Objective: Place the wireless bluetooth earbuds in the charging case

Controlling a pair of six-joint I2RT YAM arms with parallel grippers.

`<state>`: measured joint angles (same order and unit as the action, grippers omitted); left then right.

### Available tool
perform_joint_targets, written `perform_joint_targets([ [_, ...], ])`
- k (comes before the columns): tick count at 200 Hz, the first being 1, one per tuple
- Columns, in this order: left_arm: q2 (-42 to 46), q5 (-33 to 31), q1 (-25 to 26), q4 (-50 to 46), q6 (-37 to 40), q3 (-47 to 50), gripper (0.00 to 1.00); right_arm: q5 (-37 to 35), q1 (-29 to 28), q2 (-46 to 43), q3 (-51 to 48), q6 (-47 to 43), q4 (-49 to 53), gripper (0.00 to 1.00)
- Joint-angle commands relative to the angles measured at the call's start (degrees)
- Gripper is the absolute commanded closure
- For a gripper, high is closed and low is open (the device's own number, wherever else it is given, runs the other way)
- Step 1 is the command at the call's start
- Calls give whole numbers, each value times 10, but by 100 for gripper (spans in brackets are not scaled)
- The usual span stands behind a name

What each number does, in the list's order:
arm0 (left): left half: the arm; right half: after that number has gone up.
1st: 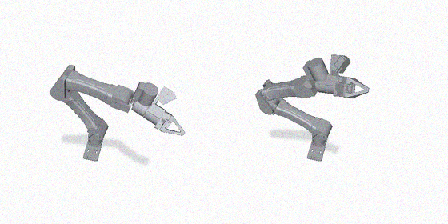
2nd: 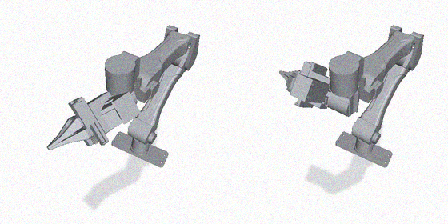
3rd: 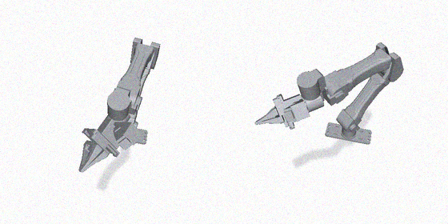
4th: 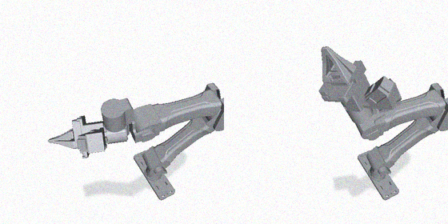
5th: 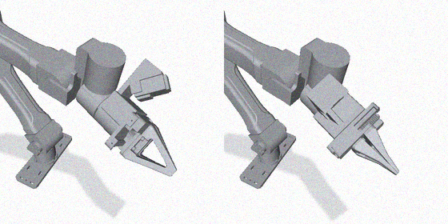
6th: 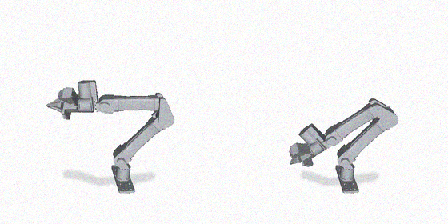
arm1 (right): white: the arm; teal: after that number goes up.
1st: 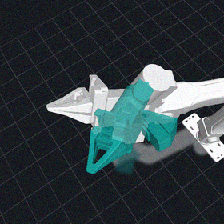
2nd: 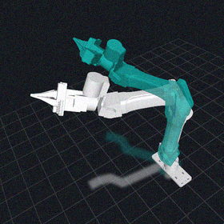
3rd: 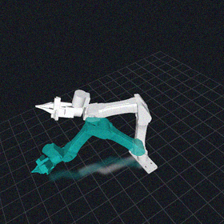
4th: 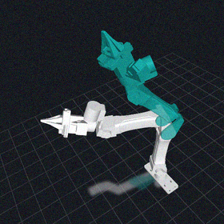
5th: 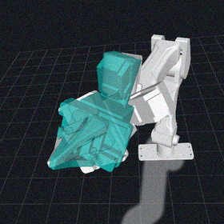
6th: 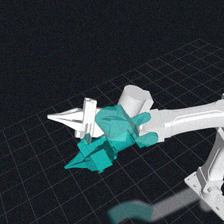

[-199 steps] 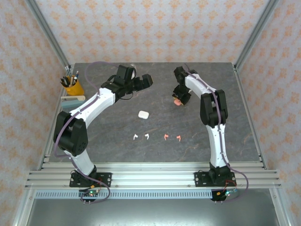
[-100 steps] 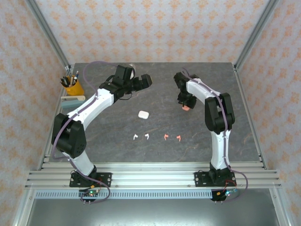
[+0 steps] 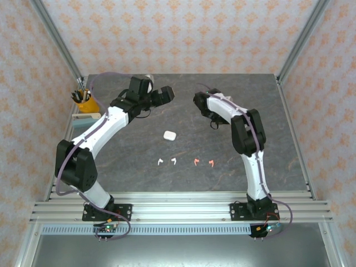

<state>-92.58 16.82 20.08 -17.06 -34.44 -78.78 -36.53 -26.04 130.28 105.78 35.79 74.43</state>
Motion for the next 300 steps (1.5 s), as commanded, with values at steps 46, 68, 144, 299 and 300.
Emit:
perform_joint_targets([
  [46, 55, -17, -21, 1, 16, 30, 0, -56, -33, 43, 31, 74, 92, 65],
  [68, 56, -14, -21, 0, 17, 31, 0, -9, -26, -7, 30, 62, 50, 61],
  [144, 23, 12, -21, 12, 14, 27, 0, 261, 146, -128, -54, 68, -92, 18],
  [299, -38, 34, -17, 2, 8, -10, 0, 414, 299, -93, -162, 95, -276, 14],
  [300, -38, 34, -17, 1, 8, -10, 0, 415, 300, -92, -162, 95, -276, 14],
])
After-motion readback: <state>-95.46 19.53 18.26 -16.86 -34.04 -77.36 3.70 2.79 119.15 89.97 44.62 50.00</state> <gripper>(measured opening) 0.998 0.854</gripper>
